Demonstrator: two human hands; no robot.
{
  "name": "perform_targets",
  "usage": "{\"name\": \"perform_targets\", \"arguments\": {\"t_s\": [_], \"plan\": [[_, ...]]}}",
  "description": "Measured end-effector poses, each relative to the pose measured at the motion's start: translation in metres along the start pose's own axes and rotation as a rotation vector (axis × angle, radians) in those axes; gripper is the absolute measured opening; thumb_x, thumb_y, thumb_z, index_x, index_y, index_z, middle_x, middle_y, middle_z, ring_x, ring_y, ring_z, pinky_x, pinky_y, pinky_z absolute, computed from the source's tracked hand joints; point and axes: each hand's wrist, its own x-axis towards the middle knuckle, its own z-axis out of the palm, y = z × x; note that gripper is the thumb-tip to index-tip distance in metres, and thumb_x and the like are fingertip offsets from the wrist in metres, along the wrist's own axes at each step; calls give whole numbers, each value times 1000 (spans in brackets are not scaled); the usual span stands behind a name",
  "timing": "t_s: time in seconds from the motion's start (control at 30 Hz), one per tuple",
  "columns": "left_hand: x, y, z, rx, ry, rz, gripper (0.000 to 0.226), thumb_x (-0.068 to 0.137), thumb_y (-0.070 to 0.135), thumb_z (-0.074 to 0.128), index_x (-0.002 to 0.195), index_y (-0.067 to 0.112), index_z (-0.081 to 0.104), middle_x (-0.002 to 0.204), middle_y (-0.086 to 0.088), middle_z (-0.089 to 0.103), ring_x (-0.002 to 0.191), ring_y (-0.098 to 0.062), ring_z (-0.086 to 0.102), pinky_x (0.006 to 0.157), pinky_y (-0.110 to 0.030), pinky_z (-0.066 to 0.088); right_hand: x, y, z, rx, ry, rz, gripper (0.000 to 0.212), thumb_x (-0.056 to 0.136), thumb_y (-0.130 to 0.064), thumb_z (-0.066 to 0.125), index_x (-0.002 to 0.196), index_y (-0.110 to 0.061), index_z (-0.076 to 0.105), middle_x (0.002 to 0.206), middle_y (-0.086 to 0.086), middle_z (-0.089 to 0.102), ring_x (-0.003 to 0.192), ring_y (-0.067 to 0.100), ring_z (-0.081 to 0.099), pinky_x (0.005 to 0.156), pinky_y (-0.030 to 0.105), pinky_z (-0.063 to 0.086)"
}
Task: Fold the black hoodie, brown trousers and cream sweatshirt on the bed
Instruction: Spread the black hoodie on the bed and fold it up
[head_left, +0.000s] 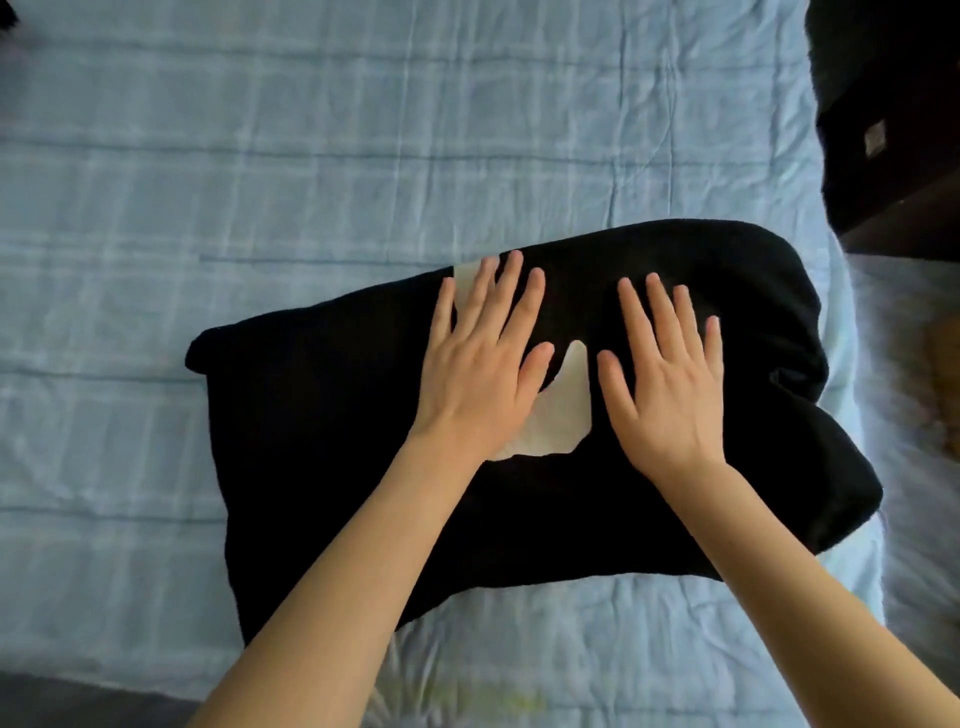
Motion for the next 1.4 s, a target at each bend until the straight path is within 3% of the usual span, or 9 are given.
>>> {"name": "perform_targets", "arguments": {"t_s": [0.23,0.47,0.63,0.8,0.87,0.97,1.13,1.23,1.4], "plan": [[-118,-114,-21,144,65,-318,59,104,40,28,157,15,21,163,-9,20,151,-29,14,121,-54,5,-45,-148,55,82,-26,-262,58,105,-41,34,160,-27,23,167,-2,20,156,24,8,125,46,2],[-134,-154,-4,-84,-84,-221,62,102,40,33,157,17,17,165,-8,13,153,-24,7,121,-55,12,-51,-162,76,-87,-63,-235,60,103,-40,43,159,-28,25,166,2,23,155,31,14,124,52,9],[-169,-166,-24,-341,232,-510,68,89,38,64,150,22,37,151,-16,33,134,-34,36,112,-48,35,-113,-212,60,5,27,11,54,97,-38,51,149,-24,47,145,16,48,129,37,41,102,53,39],[-172,-173,-39,-949,95,-720,86,81,40,75,149,46,23,126,2,42,111,-6,54,94,-21,46,-168,-252,60,1,22,242,52,89,-38,72,137,-21,62,99,22,50,84,35,46,74,45,42],[-169,-174,-39,-945,48,-648,91,79,42,77,148,53,20,121,5,38,103,6,48,81,-5,35,-174,-256,56,-54,-63,445,61,91,-52,63,147,-32,50,102,22,47,86,34,43,79,45,39],[-167,-175,-35,-968,-29,-654,98,76,43,79,147,57,13,122,-3,34,107,-13,48,76,-7,34,-186,-257,56,-150,-299,688,75,89,-74,39,155,-54,9,114,20,43,88,29,35,84,45,39],[-167,-188,-30,-1068,-96,-527,96,82,32,76,150,51,11,150,13,29,129,-1,35,88,-1,30,-195,-269,60,619,-262,861,78,91,-64,55,146,-69,0,113,13,54,93,24,54,85,38,45],[-169,-193,-31,-1211,-90,-439,90,84,19,73,151,46,20,154,26,29,132,16,33,100,-3,34,-200,-282,71,676,-99,773,80,87,-58,66,145,-69,12,126,1,38,110,14,47,96,28,38],[-173,-208,-42,-1361,-27,-379,83,82,7,72,145,45,36,152,13,41,137,-1,42,105,-27,47,-202,-292,80,899,59,772,85,81,-38,81,145,-61,30,125,-8,43,107,-9,51,87,6,38]]}}
